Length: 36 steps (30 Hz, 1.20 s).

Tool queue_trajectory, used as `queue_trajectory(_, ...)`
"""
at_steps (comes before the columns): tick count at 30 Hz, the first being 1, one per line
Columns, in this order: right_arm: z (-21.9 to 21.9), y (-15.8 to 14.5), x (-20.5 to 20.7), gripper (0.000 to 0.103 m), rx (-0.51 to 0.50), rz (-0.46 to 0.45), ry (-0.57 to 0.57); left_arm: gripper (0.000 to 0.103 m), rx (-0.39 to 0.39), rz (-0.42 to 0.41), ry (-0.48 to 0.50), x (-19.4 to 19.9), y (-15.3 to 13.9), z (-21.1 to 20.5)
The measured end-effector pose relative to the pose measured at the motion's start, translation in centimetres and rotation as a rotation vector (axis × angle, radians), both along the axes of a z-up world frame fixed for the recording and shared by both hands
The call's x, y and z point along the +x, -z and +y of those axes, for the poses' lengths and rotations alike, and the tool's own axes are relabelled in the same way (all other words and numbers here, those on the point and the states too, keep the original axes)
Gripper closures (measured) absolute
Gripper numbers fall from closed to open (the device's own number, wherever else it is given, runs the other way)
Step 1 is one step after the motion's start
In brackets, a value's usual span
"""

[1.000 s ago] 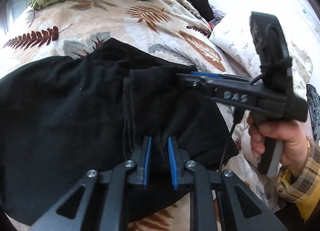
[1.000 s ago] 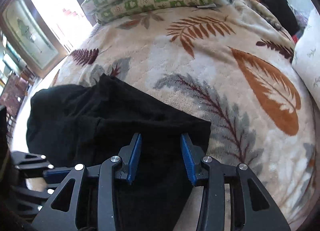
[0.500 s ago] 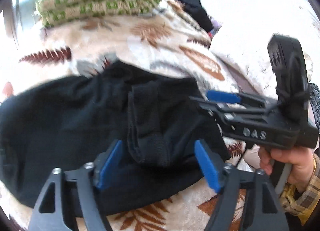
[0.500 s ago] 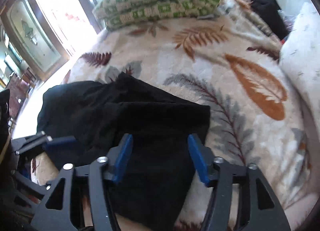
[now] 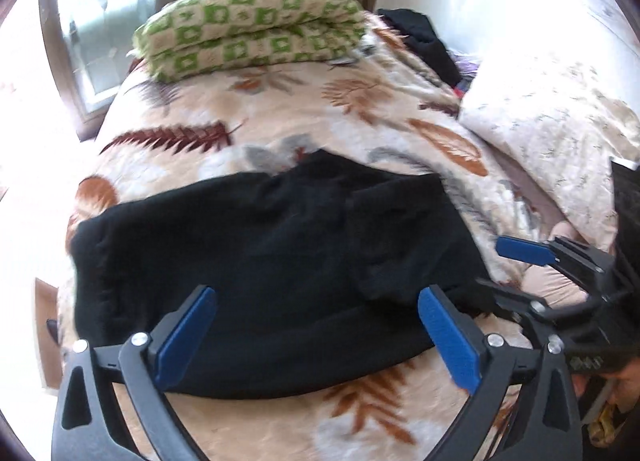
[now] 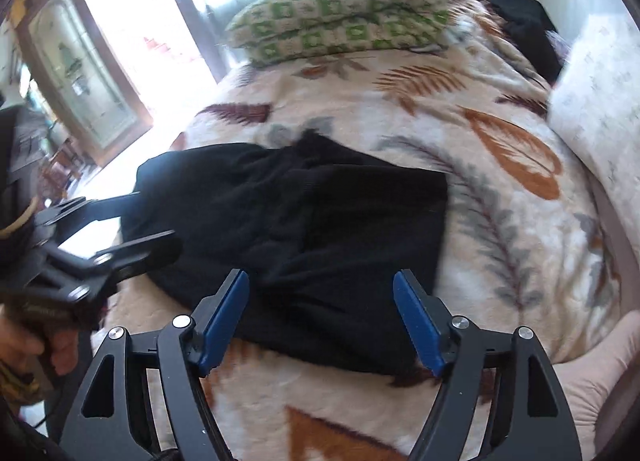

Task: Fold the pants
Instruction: 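Open both grippers and release the folded sweatpants, then grasp the ribbed cuff end with the right gripper and lift it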

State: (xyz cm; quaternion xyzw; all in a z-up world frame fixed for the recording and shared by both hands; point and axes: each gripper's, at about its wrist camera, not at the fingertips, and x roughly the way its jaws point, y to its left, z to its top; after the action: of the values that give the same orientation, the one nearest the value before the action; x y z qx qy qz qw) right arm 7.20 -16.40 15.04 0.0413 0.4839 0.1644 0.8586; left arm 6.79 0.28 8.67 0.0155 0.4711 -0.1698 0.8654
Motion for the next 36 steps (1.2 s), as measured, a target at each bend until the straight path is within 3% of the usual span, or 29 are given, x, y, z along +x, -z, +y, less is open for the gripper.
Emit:
queue_trajectory(7, 6.3, -0.3, -1.7, 0.028, 0.015, -0.046, -0.134, 0.001, -0.027, 0.027, -0.104, 1.2, -0.1, 6.8)
queue_trajectory(16, 14.8, 1.9, -2.3, 0.028, -0.027, -0.014, -0.338, 0.001, -0.047, 0.041, -0.242, 3.4, 0.1, 14.9)
queue_trajectory(19, 17.1, 2.2, -2.3, 0.028, -0.045, -0.018, -0.392, 0.001, -0.095, 0.06, -0.275, 4.2, 0.4, 16.8)
queue_trajectory(26, 21.6, 3.3, -2.1, 0.028, -0.083, -0.033, -0.497, 0.002, -0.111, 0.105, -0.277, 6.2, 2.1, 18.7)
queue_trajectory(29, 23.4, 4.1, -2.2, 0.029, -0.122, -0.053, -0.539, 0.013, -0.156, 0.156, -0.276, 7.0, 3.5, 19.3)
queue_trajectory(31, 24.3, 4.5, -2.2, 0.03, -0.145, -0.077, -0.549, 0.025, -0.178, 0.189, -0.275, 7.4, 4.5, 19.6)
queue_trajectory(36, 26.0, 5.6, -1.5, 0.043, -0.217, -0.138, -0.558, 0.032, -0.19, 0.233, -0.247, 7.9, 6.1, 19.4)
